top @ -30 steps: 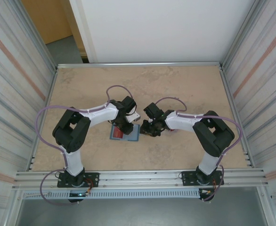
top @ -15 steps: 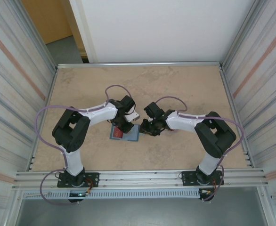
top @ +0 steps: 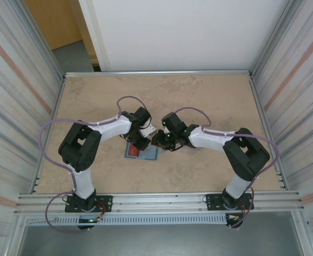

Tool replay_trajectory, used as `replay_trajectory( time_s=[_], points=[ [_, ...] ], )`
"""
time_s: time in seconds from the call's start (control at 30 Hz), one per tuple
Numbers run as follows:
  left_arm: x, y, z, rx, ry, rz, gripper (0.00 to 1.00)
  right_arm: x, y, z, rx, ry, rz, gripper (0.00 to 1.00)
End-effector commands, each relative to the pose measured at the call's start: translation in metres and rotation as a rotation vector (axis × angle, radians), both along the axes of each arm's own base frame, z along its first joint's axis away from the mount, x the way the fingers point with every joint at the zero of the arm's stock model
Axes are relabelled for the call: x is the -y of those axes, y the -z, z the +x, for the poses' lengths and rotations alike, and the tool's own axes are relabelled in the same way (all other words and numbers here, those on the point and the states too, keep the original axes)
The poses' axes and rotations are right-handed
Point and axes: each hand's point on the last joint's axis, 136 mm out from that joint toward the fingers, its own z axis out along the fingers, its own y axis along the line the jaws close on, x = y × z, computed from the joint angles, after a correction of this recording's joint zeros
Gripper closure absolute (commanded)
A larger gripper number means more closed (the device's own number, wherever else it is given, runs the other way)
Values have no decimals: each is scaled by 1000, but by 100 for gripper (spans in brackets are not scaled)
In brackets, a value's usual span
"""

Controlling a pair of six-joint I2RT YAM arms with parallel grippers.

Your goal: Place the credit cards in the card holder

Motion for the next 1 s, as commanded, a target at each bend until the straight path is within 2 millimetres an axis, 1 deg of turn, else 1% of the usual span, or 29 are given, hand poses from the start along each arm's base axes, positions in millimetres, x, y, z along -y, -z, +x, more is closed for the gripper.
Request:
replay_trajectory(
  time_s=[0.0, 0.13, 0.33, 0.47, 0.57, 0.67, 0.83, 0.9, 0.97],
  points=[
    [4, 4, -14, -53, 3, -16, 91, -18, -1, -2, -26, -2, 44, 76],
    [3, 6, -15, -58, 3, -16, 91, -19, 7, -4, -53, 11, 48, 76],
    [4, 7, -16, -64, 1, -21, 91, -24, 13, -5, -67, 6, 59, 76],
    [4, 3, -14, -56, -4, -20, 91, -24, 15, -7, -73, 7, 61, 83],
    [4, 3, -13, -55, -6, -26, 91, -24, 20, -10, -86, 5, 54, 86],
    [4, 0, -11, -52, -12, -26, 91, -25, 21, -12, -91, 6, 55, 89],
    [3, 1, -12, -53, -14, -33, 91, -26, 26, -15, -105, 1, 49, 89],
    [3, -1, -11, -51, -16, -30, 91, -26, 25, -15, -100, 2, 52, 90],
    [3, -2, -11, -52, -22, -36, 91, -26, 22, -15, -92, 0, 54, 96]
  ],
)
